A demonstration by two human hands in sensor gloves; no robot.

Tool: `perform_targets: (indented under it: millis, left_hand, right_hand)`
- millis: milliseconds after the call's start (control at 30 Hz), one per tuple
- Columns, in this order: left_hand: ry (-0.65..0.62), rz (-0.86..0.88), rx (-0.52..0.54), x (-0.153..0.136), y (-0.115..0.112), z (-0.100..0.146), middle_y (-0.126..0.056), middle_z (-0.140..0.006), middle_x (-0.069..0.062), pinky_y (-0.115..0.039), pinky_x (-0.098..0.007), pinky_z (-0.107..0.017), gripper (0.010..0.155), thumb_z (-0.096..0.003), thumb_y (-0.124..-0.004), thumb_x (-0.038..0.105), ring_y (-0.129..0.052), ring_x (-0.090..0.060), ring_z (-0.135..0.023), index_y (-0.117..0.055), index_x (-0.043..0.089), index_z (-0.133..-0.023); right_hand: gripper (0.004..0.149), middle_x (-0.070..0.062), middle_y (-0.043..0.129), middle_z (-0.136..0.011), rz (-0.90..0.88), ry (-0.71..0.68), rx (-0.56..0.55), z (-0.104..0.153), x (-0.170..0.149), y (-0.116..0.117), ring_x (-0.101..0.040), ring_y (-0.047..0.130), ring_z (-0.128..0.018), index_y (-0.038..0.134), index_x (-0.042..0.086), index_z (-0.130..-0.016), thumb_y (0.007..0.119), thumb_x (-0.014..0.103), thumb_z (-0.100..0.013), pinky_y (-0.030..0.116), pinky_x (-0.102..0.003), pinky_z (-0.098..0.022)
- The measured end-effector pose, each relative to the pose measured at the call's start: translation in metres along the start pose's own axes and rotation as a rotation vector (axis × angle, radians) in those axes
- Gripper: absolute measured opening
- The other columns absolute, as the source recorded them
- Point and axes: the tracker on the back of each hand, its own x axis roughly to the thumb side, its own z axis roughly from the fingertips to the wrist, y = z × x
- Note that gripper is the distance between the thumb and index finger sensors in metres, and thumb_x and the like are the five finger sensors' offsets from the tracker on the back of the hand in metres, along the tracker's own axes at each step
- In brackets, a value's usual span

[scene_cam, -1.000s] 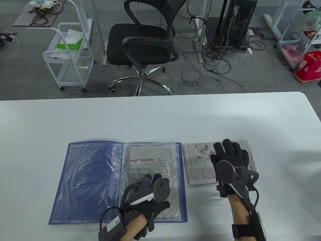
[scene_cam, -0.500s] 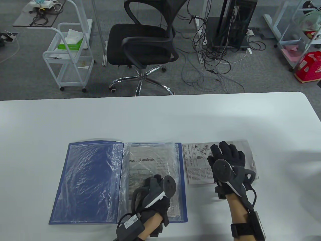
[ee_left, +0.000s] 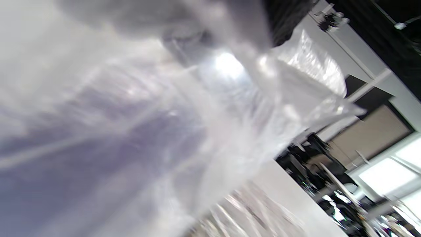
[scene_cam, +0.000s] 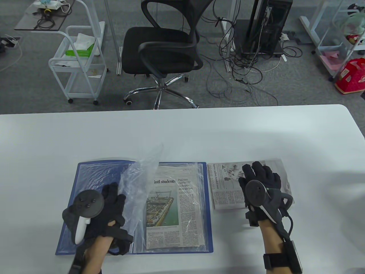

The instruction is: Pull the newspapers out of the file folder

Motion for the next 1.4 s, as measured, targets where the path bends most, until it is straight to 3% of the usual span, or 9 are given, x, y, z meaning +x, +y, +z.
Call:
perform_targets:
  millis: [233,500,700,833,900,1067,1233,1400]
  left_hand:
    - [0.244,-0.160,0.002,-0.046,0.018,-0.011,-0.051,-0.114,-0.024,-0.057,-0.066,-0.066,0.065,-0.0512,-0.072,0.035,-0.057,-0.058,-0.101,-0.060,0.008,-0.109]
    - [0.349,-0.187,-0.049,-0.070,0.025,-0.019,-0.039,-0.115,-0.028,-0.052,-0.068,-0.067,0.073,-0.0507,-0.073,0.037,-0.049,-0.060,-0.102,-0.047,0.005,-0.111]
    - [0.253,-0.077,0.041,-0.063,0.042,-0.012,-0.037,-0.116,-0.028,-0.052,-0.068,-0.068,0.071,-0.0511,-0.072,0.034,-0.050,-0.060,-0.103,-0.048,0.007,-0.112]
    - [0.059,-0.022,0.178,-0.041,0.065,0.002,-0.043,-0.118,-0.025,-0.052,-0.067,-0.068,0.064,-0.0512,-0.071,0.027,-0.052,-0.059,-0.104,-0.057,0.011,-0.112]
    - [-0.092,-0.022,0.191,-0.026,0.068,0.009,-0.044,-0.119,-0.022,-0.051,-0.067,-0.070,0.063,-0.0514,-0.072,0.028,-0.051,-0.058,-0.105,-0.060,0.015,-0.112]
    - [-0.396,-0.078,0.106,0.016,0.045,0.023,-0.055,-0.120,-0.019,-0.053,-0.065,-0.070,0.062,-0.0509,-0.074,0.033,-0.056,-0.056,-0.106,-0.067,0.019,-0.111]
    - [-0.577,-0.284,-0.064,0.051,-0.010,0.033,-0.059,-0.119,-0.018,-0.057,-0.064,-0.069,0.064,-0.0504,-0.075,0.038,-0.062,-0.054,-0.105,-0.067,0.019,-0.111]
    - [-0.681,-0.441,-0.304,0.061,-0.069,0.034,-0.054,-0.120,-0.018,-0.054,-0.063,-0.070,0.066,-0.0503,-0.075,0.038,-0.057,-0.053,-0.106,-0.062,0.019,-0.112]
  right_hand:
    - [0.054,-0.004,0.074,-0.105,0.041,0.018,0.045,-0.001,-0.004,0.011,-0.037,0.077,-0.097,0.072,0.036,-0.092,0.072,0.051,-0.040,0.059,-0.064,-0.068]
    - [0.055,-0.003,0.074,-0.105,0.047,0.037,0.075,-0.002,-0.009,0.015,-0.037,0.078,-0.097,0.072,0.036,-0.092,0.072,0.051,-0.040,0.060,-0.064,-0.069]
    - [0.055,-0.004,0.074,-0.105,0.039,0.042,0.071,-0.003,-0.010,0.016,-0.037,0.078,-0.097,0.072,0.036,-0.092,0.072,0.051,-0.040,0.060,-0.064,-0.068]
    - [0.055,-0.004,0.074,-0.105,0.039,0.046,0.066,-0.004,-0.011,0.016,-0.037,0.078,-0.097,0.072,0.036,-0.093,0.072,0.051,-0.040,0.060,-0.064,-0.069]
    - [0.055,-0.004,0.074,-0.105,0.037,0.047,0.066,-0.004,-0.012,0.016,-0.036,0.078,-0.097,0.072,0.036,-0.092,0.072,0.051,-0.040,0.060,-0.064,-0.069]
    - [0.055,-0.004,0.074,-0.105,0.042,0.044,0.063,-0.004,-0.012,0.016,-0.036,0.079,-0.097,0.072,0.036,-0.092,0.072,0.051,-0.040,0.060,-0.064,-0.068]
    - [0.055,-0.004,0.074,-0.105,0.042,0.041,0.061,-0.004,-0.012,0.017,-0.037,0.079,-0.096,0.072,0.036,-0.092,0.072,0.051,-0.040,0.060,-0.064,-0.068]
    - [0.055,-0.004,0.074,-0.105,0.040,0.036,0.062,-0.004,-0.011,0.017,-0.036,0.079,-0.097,0.072,0.036,-0.092,0.072,0.051,-0.040,0.060,-0.064,-0.069]
